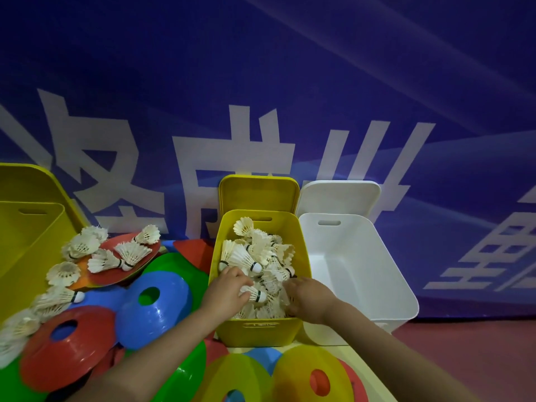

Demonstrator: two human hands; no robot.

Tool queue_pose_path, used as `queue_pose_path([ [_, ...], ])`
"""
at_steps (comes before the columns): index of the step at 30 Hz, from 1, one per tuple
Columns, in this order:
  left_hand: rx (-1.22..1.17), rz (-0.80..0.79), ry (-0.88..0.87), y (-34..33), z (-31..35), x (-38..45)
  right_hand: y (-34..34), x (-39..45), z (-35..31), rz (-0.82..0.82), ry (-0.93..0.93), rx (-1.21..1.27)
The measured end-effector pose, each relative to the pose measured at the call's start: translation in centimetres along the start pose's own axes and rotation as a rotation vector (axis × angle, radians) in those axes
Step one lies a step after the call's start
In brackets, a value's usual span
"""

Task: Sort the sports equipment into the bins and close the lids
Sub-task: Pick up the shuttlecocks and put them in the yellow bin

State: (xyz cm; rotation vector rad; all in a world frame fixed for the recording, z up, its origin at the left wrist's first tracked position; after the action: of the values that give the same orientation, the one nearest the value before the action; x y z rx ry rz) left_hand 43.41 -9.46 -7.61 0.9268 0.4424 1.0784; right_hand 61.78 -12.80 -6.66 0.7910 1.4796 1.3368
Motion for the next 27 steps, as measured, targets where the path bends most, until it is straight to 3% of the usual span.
queue_pose_path([
  [6, 0.035, 0.071, -0.015, 0.5, 0.1, -0.3, -0.7, 0.8, 0.0, 0.034, -0.054, -0.055],
  [14, 0.175, -0.030, 0.054, 0.0, 0.3, 0.1, -0.6, 0.2, -0.2, 0.139, -0.116, 0.098],
  [20, -0.112, 0.132, -0.021, 2.4, 0.4, 0.1, 0.8, -0.1, -0.2, 0.290, -0.275, 0.499],
  [27, -0.303, 0.262, 0.058, 8.5, -3.8, -0.7, 5.1, 2.9, -3.3, 0.451, -0.372, 0.890],
])
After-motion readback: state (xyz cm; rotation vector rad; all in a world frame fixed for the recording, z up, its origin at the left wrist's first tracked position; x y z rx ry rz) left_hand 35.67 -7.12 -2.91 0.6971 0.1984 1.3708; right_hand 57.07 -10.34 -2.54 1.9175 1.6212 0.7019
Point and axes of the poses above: each hand's wrist, its own x-axis towards the middle knuckle, its own y-axis out of the back of the hand, z = x × y, the point moved 6 cm from there along x, towards the middle knuckle, and after that the axes turned 9 degrees about -x, right-handed, at the moved point
